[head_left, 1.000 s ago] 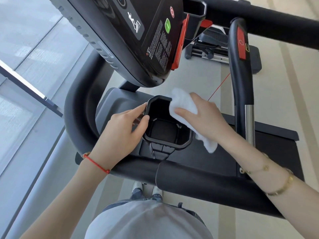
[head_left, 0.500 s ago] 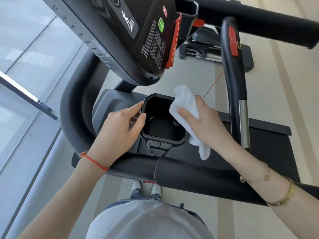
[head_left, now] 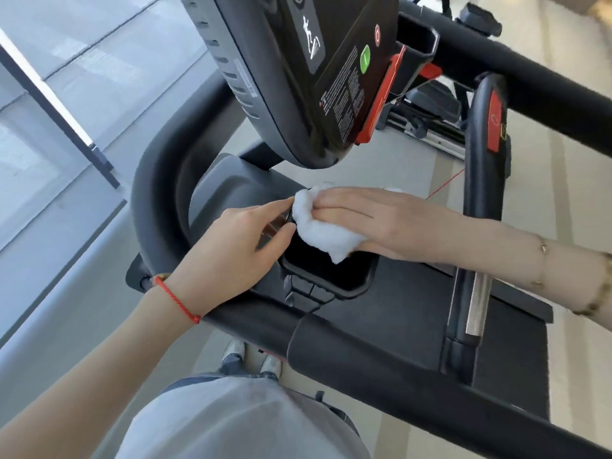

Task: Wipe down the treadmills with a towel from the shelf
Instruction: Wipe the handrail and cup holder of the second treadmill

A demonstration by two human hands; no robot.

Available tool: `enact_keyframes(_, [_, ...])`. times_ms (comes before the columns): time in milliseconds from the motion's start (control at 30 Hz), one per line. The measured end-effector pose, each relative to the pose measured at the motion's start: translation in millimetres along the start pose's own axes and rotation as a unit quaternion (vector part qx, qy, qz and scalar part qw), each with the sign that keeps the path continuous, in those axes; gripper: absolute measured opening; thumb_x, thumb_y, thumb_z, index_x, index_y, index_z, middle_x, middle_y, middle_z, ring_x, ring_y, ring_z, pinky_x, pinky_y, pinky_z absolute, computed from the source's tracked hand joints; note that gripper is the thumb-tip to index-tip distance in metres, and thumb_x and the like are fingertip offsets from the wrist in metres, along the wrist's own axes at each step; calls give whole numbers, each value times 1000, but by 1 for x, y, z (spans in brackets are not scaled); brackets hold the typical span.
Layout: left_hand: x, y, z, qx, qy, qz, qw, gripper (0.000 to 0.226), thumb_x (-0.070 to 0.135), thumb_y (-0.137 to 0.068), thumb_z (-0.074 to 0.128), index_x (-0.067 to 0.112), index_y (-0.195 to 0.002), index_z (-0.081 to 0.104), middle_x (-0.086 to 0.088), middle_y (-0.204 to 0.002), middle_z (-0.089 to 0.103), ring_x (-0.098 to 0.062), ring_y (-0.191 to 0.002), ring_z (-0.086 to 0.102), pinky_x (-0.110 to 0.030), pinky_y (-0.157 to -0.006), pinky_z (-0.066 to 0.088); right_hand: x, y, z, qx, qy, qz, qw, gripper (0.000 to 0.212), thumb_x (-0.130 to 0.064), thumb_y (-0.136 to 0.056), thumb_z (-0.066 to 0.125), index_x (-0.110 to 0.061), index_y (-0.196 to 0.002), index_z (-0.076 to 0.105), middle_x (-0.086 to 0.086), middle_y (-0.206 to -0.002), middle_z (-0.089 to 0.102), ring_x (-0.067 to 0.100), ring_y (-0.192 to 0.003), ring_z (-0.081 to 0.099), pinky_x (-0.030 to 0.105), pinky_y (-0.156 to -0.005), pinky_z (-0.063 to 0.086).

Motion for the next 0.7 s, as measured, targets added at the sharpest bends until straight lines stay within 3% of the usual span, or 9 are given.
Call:
enact_keyframes(167, [-2,0,-1,8,-10,-28,1000,47,36,-96,50,25,-142,53,8,-110,72,-8,-100,67,-35,-92,52,1,-14,11,-96,-33,-119,988,58,-45,-96,49,-5,-138,49,8,-142,50,20,-135,42,27,-113,31])
enact_keyframes(267, [0,0,-1,13,-13,-34,999,47,37,-95,49,26,-140,55,10,-108,72,-5,-98,66,-33,-91,52,-10,-28,32,-163,20,-200,966,46,-40,-96,51,-11,-133,54,2,-135,55,21,-130,46,31,-109,35])
enact_keyframes(333, [0,0,-1,11,-13,-37,999,48,39,-94,47,25,-140,54,9,-107,72,-6,-99,66,-34,-91,52,-16,-33,54,-193,110,-249,943,36,-37,-98,39,-15,-122,55,-1,-125,56,20,-122,48,31,-105,35])
enact_keyframes(400, [0,1,-1,10,-13,-40,999,49,38,-95,47,24,-141,54,8,-108,71,-8,-101,66,-36,-91,52,-17,-37,66,-200,167,-249,933,38,-36,-97,27,-17,-115,54,-2,-120,56,19,-117,48,30,-102,34])
enact_keyframes(600, [2,3,0,9,-32,-35,999,49,39,-96,46,25,-143,52,7,-114,71,-8,-103,66,-31,-89,52,-14,-37,74,-211,202,-229,928,55,-39,-90,13,-13,-114,55,2,-118,58,22,-115,48,30,-103,29])
enact_keyframes(700, [2,4,0,11,-44,-32,998,47,37,-98,47,25,-144,51,7,-115,70,-9,-101,66,-32,-89,52,-13,-36,78,-242,219,-206,922,52,-43,-90,22,-13,-107,61,2,-110,63,22,-107,52,30,-100,31])
Point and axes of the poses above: each hand's wrist, its own y-axis away from the middle knuckle, its own z-axis out of the palm, x = y × z, the point moved 9 cm from there along -y, towards the middle knuckle
